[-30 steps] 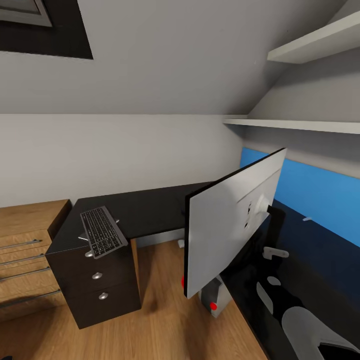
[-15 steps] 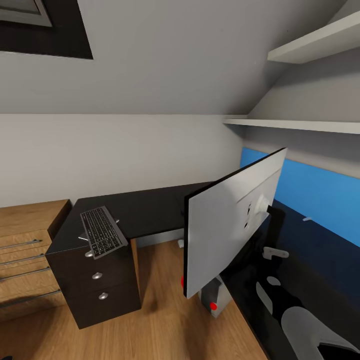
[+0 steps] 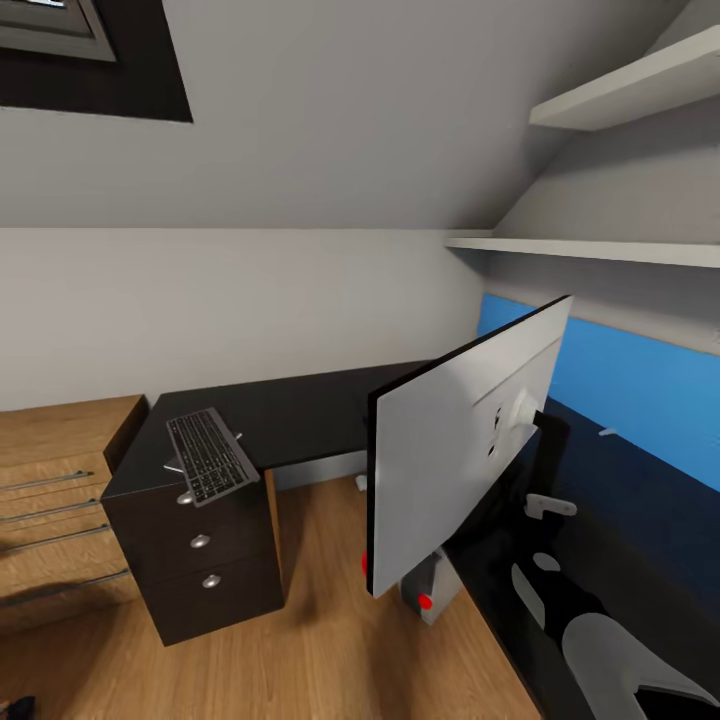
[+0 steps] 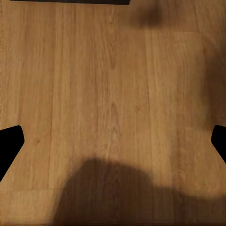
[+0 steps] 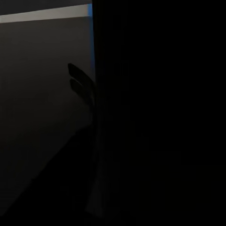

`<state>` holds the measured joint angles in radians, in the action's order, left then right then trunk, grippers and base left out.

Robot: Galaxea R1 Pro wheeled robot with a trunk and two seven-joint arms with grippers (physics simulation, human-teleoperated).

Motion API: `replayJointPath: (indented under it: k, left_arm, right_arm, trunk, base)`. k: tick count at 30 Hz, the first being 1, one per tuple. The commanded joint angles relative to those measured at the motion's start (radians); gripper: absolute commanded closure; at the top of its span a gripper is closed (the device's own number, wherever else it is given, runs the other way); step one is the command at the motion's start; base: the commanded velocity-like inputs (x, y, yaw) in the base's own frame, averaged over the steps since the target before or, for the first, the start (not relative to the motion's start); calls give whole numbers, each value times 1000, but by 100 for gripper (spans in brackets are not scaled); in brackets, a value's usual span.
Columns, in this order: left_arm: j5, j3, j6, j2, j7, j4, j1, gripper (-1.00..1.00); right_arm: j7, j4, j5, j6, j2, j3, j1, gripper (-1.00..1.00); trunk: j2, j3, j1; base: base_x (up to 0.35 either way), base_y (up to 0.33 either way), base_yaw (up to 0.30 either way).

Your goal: In the bedroom, organize the workspace by keeping the computer under the desk, ensuring the monitor is on the desk, placing the keyboard on the desk next to the monitor, placing the mouse on the desk next to the keyboard, moving the folder from the swivel chair onto the desk next to the mouse, stacking the notebook on top of the folder with the pen on top of the notebook, and positioning the swivel chair next to the desk.

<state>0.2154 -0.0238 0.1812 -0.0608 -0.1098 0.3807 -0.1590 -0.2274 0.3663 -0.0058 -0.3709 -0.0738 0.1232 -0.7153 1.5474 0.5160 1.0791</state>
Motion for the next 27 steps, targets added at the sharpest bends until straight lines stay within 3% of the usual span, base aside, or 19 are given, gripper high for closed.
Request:
replayJointPath:
  k: [1, 27]
  left_arm:
    - [2, -2, 3, -1, -1, 0, -1, -100]
    - [2, -2, 3, -1, -1, 0, -1, -100]
  right_arm:
    - [5, -1, -3, -5, 0, 2, -1, 100]
    - [5, -1, -3, -5, 0, 1, -1, 100]
  trunk:
    - [1, 1, 0]
    - [1, 1, 0]
  base:
    - [-164, 0, 0]
    - [-167, 0, 0]
